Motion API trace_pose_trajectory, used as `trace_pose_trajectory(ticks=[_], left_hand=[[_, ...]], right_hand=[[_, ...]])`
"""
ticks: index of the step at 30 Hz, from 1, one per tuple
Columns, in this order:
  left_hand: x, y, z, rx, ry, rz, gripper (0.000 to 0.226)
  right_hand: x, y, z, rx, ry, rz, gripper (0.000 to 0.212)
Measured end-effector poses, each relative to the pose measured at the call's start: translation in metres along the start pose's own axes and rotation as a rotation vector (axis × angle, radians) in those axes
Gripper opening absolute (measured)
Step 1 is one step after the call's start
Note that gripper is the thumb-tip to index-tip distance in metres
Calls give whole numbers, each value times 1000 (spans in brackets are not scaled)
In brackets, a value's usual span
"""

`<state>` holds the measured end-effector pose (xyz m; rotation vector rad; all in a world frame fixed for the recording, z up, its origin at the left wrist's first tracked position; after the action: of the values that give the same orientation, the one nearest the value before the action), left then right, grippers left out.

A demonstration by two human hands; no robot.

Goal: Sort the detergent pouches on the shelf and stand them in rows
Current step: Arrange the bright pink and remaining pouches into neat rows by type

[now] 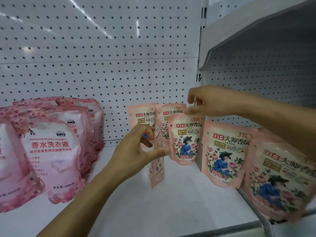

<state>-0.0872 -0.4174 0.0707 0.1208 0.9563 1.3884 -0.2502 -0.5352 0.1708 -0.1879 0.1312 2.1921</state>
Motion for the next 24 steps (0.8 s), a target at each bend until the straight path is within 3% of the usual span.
trace_pose_trajectory(ticks=[2,4,5,9,13,16,18,20,22,24], left_hand=[[2,-10,-4,-14,-26,56,69],[4,-17,-11,-56,-59,100,69],[5,-19,-14,-75,-73,108,65],[6,-21,-15,8,-59,111,32],[4,-34,-5,195,22,197,29],[3,-40,5,94,123,210,18],[3,-35,12,-73,213,163,10],[4,-25,10,-128,272,104,26],[5,-14,-1,-58,219,67,35],[7,-9,-10,12,143,58,59]], right_hand=[[16,11,-5,83,-119,-90,46],[30,19,-27,106,-315,-149,29],[33,23,-34,127,-336,-162,25],[25,47,-30,210,-166,-218,30],[17,61,-29,193,-161,-256,29],[16,58,-28,282,-164,-273,25],[17,46,-16,374,-81,-253,40],[18,24,0,331,70,-183,53],[20,1,4,124,140,-125,64],[20,-14,-9,-125,160,-129,83]])
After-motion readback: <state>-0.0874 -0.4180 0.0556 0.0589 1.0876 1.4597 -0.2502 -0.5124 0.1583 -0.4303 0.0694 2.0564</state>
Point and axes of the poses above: each hand's wrist, its own x-axis away from the middle knuckle, its own z-axis out of the back of the hand, y = z × x, the point moved 8 cm from there along -x, towards the middle knuckle, and after that the axes turned 7 degrees about -z, right-handed, at the moved point
